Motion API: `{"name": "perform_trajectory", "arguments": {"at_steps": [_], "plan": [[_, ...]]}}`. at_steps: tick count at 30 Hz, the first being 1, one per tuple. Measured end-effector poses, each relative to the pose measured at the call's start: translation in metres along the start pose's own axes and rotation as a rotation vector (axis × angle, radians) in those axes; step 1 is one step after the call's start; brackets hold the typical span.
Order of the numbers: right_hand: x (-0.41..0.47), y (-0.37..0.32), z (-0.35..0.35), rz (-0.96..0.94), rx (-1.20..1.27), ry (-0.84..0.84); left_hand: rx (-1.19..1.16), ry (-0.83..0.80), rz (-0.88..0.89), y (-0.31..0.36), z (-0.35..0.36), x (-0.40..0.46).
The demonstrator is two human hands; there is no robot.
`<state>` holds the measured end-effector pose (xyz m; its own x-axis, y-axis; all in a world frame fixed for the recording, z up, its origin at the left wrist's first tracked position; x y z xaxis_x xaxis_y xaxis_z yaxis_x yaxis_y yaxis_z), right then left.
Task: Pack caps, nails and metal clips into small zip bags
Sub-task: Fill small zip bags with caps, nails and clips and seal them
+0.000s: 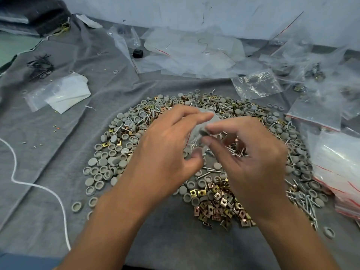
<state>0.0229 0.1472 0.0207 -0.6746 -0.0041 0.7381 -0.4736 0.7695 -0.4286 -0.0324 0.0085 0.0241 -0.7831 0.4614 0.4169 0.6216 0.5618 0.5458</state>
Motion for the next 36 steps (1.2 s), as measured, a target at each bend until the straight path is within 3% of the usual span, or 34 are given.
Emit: {"name": "perform_trajectory", "arguments": {"at_steps": [2, 6, 8, 10, 11, 13, 20, 31, 36], "plan": [[-0.003, 0.002, 0.004, 0.026, -0.089, -0.008, -0.001, -0.01, 0.0, -0.001, 0.0, 0.0], [-0.008, 0.009, -0.006, 0.116, -0.038, 0.018, -0.007, 0.029, -0.051, -0.006, -0.004, -0.001], [-0.012, 0.017, -0.002, 0.251, -0.006, -0.184, -0.061, 0.109, -0.116, -0.011, -0.01, 0.0], [-0.022, 0.025, 0.013, 0.368, -0.052, -0.58, -0.136, 0.227, -0.208, -0.017, -0.016, 0.0], [-0.029, 0.027, 0.02, 0.364, -0.111, -0.741, -0.171, 0.274, -0.249, -0.019, -0.019, 0.0], [-0.039, 0.027, 0.03, 0.319, -0.174, -0.904, -0.208, 0.328, -0.3, -0.021, -0.02, -0.001], [-0.046, 0.012, 0.05, 0.174, -0.207, -0.893, -0.201, 0.338, -0.314, -0.021, -0.017, 0.0], [-0.049, 0.001, 0.058, 0.171, -0.07, -0.858, -0.043, 0.199, -0.203, -0.015, -0.01, 0.001], [-0.036, 0.016, 0.036, 0.246, 0.07, -0.69, -0.007, 0.126, -0.155, -0.014, -0.011, 0.0]]}}
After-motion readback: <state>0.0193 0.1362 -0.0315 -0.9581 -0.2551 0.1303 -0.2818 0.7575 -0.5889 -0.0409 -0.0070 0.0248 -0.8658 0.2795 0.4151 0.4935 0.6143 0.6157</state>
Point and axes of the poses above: each hand's wrist, its own x-axis towards the middle knuckle, its own z-axis out of the palm, y = z × x, the point moved 4 cm from there along x, towards the middle knuckle, and after that the axes turned 5 degrees about -z, right-handed, at the moved point
